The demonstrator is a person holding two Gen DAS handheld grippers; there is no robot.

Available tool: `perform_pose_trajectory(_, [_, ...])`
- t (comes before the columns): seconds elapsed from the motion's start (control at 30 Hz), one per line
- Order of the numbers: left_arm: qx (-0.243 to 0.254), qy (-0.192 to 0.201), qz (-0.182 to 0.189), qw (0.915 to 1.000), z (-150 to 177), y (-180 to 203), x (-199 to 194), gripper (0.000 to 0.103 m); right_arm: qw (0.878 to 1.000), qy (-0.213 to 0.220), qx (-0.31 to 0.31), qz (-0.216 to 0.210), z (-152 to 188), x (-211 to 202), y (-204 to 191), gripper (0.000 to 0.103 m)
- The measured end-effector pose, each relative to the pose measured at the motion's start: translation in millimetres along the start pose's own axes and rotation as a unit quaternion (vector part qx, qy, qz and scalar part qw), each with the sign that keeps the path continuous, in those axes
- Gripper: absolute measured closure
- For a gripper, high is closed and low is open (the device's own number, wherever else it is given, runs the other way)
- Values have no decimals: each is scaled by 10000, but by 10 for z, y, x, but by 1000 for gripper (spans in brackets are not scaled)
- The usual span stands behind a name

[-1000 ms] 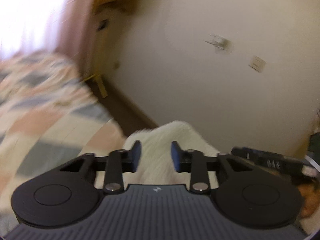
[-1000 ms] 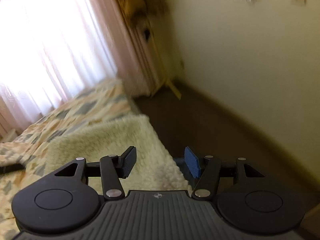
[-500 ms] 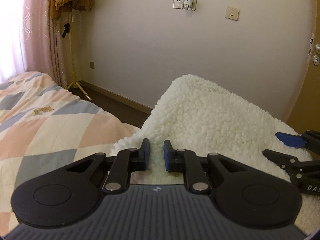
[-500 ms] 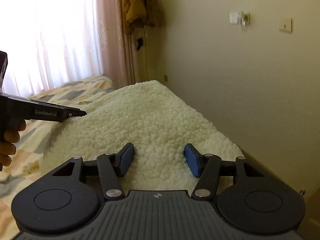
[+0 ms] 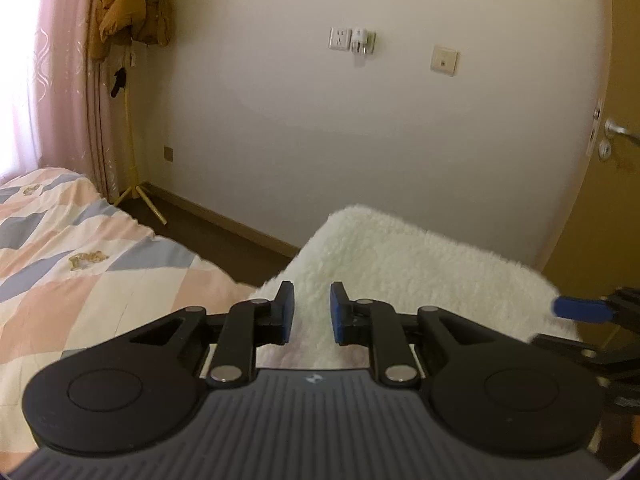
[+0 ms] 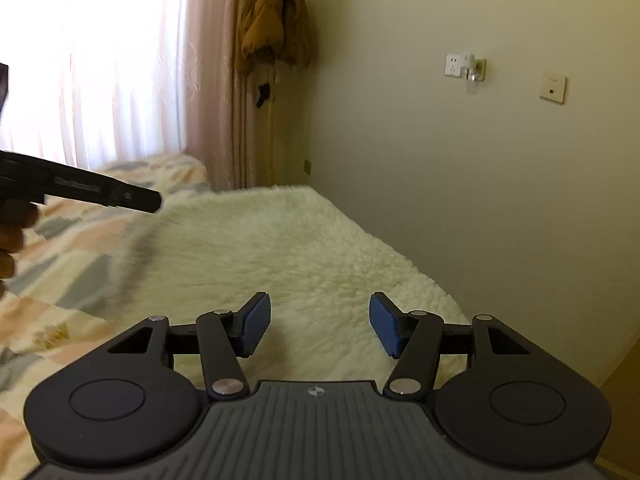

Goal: Fold clothes
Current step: 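Carry the folded vest with both grippers over to the clothes stack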

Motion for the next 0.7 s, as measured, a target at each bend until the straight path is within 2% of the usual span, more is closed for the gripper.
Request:
perform_pose_trajectory(0.07, [42,-148,-4,9999,116,-21,103,88,10000,-48,22,-40,56,-65,-103,45])
perform_pose_trajectory(0.17, [193,-251,24,9995,253,-4,212,88,9993,-354,-38,108,285,8,-221,45])
perform_pose_trajectory(0.3, [218,-282,28,9994,267,0,215,88,9988,-437,-14,215,403,70,-274,45])
perform_pose_trajectory(0.43, [184,-317,-6,9993,139,-1,120,87,9981,-548,-52,275,316,58,-287,44])
perform_pose_trajectory(0.7, [106,-574,-189,9981,-43,102,-140,70,9981,-546,137,258,61,-170,-266,42])
Point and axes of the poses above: each gripper's, at about its wrist camera, not at the fingertips, and x roughly the way its jaws point, y to its right, z to its underside, the point moved 7 cm from there along x, roughly the way its jaws point, and after that the axes turned 3 degrees about -x, right-handed, at the moved point
